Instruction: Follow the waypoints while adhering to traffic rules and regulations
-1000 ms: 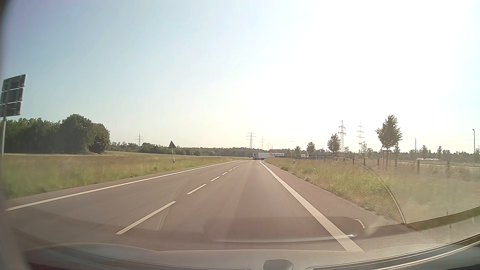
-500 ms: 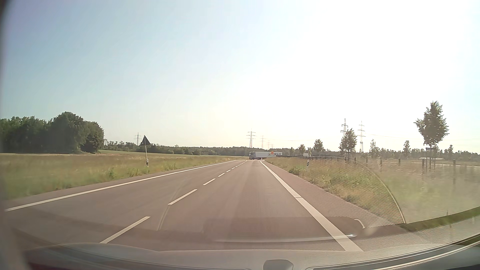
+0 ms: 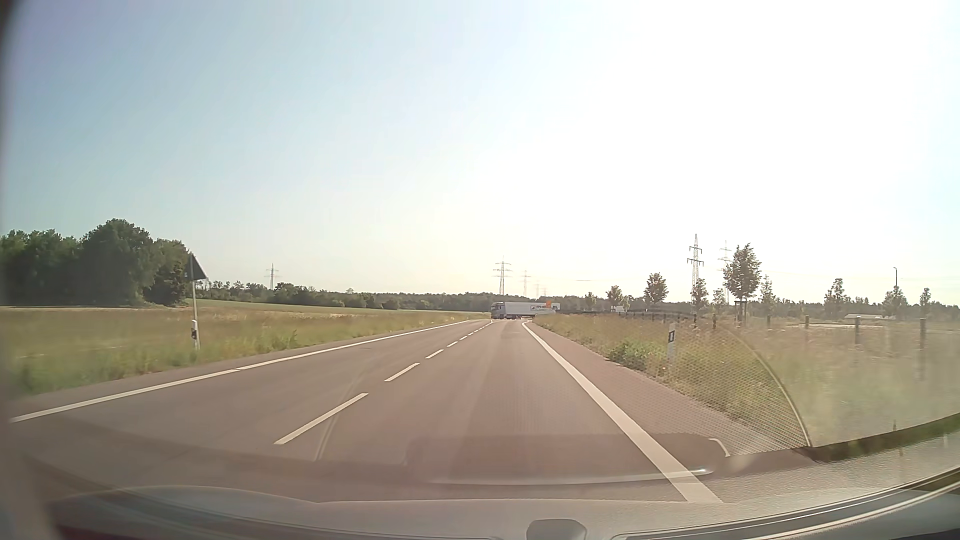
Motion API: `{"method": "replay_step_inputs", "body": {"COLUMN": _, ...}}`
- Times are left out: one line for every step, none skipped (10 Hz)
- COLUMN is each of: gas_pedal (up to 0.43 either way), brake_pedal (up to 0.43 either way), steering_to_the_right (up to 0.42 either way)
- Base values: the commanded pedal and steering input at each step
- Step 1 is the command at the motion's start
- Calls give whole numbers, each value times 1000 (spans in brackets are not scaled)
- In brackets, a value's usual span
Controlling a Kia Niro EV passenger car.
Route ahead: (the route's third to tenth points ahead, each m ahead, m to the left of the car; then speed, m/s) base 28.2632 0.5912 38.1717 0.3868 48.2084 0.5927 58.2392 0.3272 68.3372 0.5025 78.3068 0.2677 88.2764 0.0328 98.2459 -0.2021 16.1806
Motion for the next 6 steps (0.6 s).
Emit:
{"method": "replay_step_inputs", "body": {"gas_pedal": 67, "brake_pedal": 18, "steering_to_the_right": 1}}
{"method": "replay_step_inputs", "body": {"gas_pedal": 67, "brake_pedal": 18, "steering_to_the_right": 0}}
{"method": "replay_step_inputs", "body": {"gas_pedal": 67, "brake_pedal": 18, "steering_to_the_right": 0}}
{"method": "replay_step_inputs", "body": {"gas_pedal": 67, "brake_pedal": 18, "steering_to_the_right": 0}}
{"method": "replay_step_inputs", "body": {"gas_pedal": 67, "brake_pedal": 18, "steering_to_the_right": 0}}
{"method": "replay_step_inputs", "body": {"gas_pedal": 67, "brake_pedal": 18, "steering_to_the_right": 0}}
